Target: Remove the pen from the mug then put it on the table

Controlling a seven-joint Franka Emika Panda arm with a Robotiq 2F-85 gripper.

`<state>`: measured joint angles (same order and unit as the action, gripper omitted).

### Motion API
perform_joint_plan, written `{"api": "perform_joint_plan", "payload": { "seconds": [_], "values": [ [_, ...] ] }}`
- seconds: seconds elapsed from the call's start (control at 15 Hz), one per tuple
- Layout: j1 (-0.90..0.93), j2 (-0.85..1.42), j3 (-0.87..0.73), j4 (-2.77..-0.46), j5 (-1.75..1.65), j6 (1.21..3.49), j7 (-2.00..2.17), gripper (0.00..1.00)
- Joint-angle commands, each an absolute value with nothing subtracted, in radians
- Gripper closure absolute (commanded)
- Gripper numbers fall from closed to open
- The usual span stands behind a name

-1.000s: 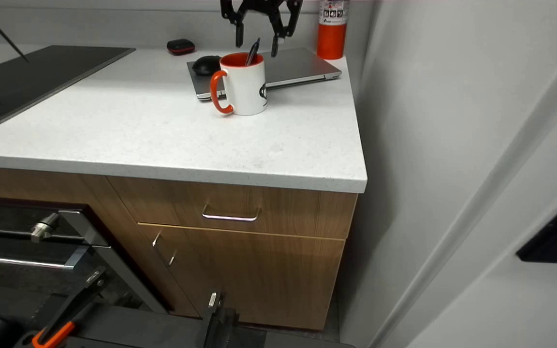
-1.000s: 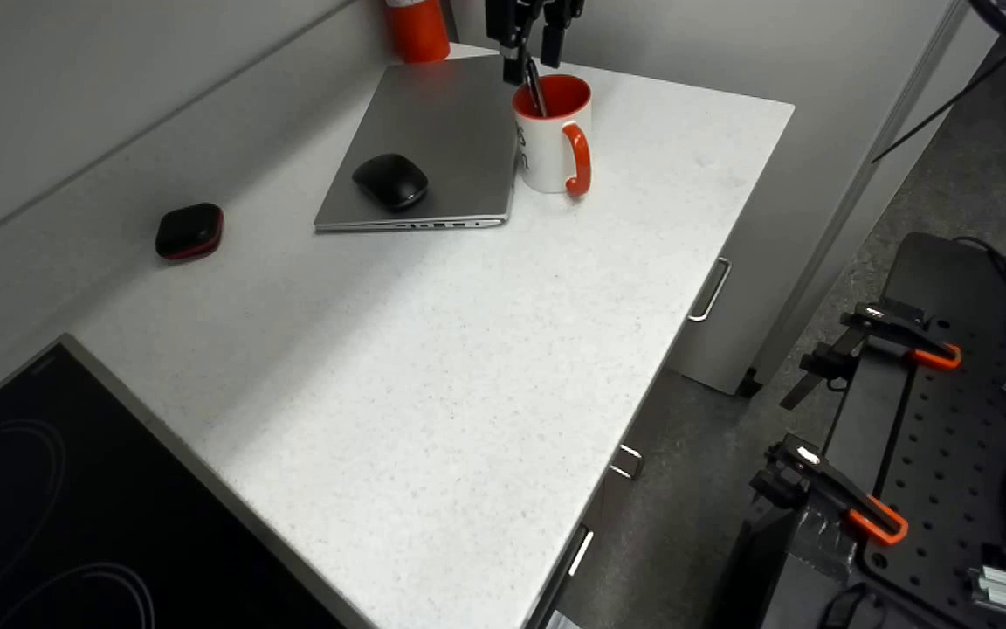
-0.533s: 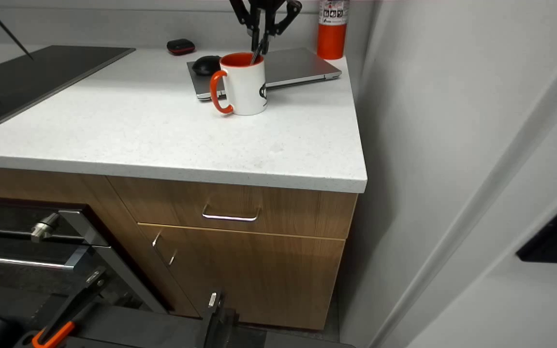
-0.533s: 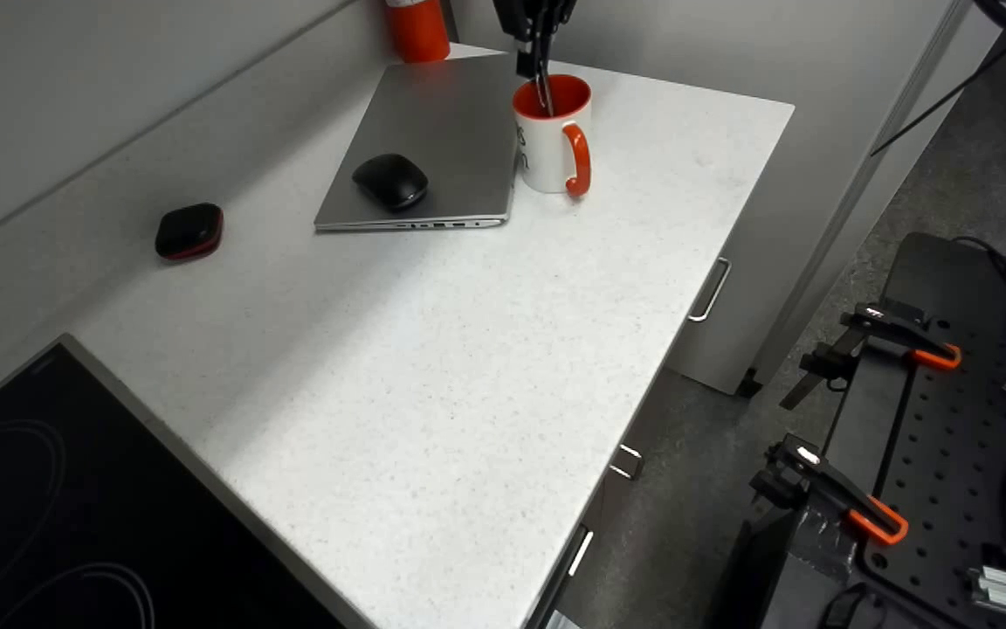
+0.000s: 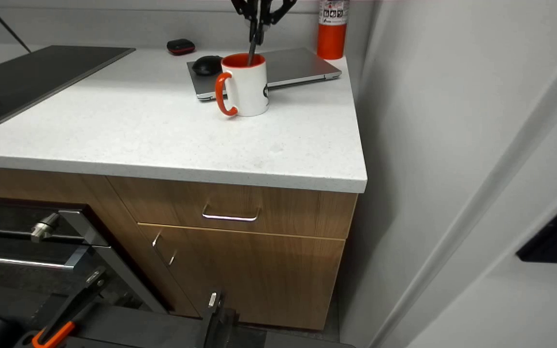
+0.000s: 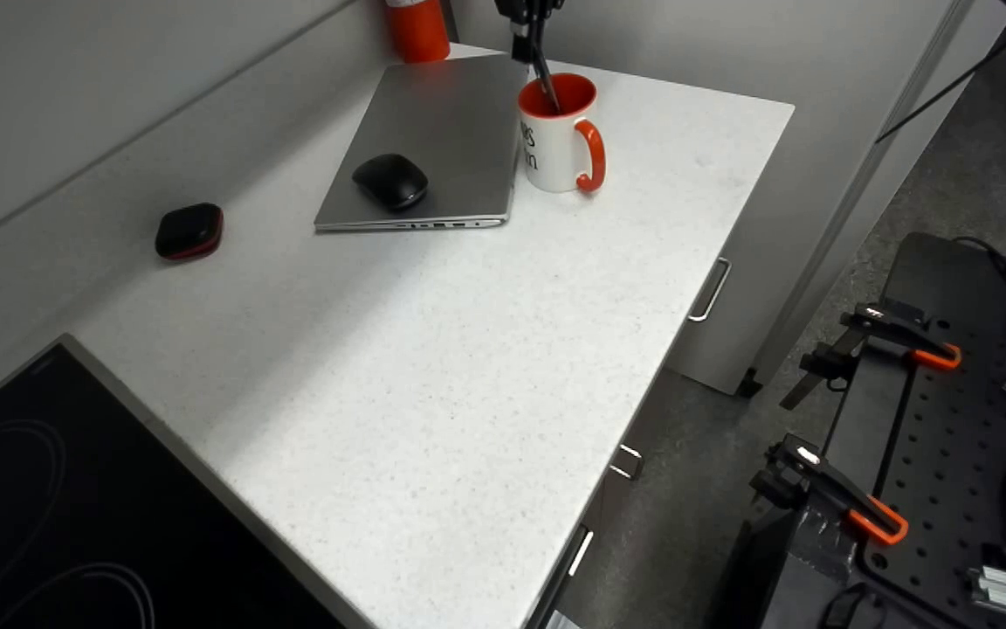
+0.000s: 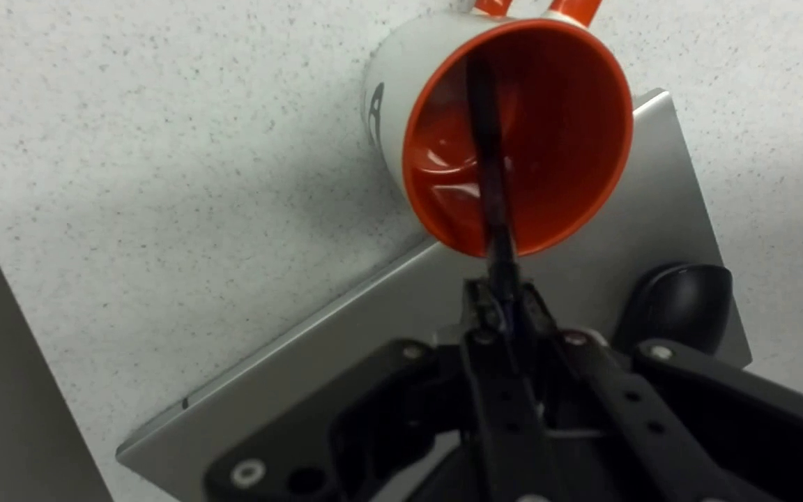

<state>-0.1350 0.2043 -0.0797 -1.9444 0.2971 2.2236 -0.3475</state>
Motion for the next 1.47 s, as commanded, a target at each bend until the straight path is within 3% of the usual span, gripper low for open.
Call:
{"api": "perform_joint_plan", "payload": {
  "seconds": [0.0,0.4,0.67,1.4],
  "values": [
    [-0.143,0.104,-0.074,-1.989,0.285,2.207,-0.344,0.98],
    [-0.138,-0.082,-0.103,-2.031,0.282,2.212,-0.348,0.98],
    [-0.138,-0.132,-0.119,-2.065,0.076,2.209,-0.283,0.98],
    [-0.12,0.169,-0.111,-2.08,-0.122,2.19,-0.098,0.98]
  ]
}}
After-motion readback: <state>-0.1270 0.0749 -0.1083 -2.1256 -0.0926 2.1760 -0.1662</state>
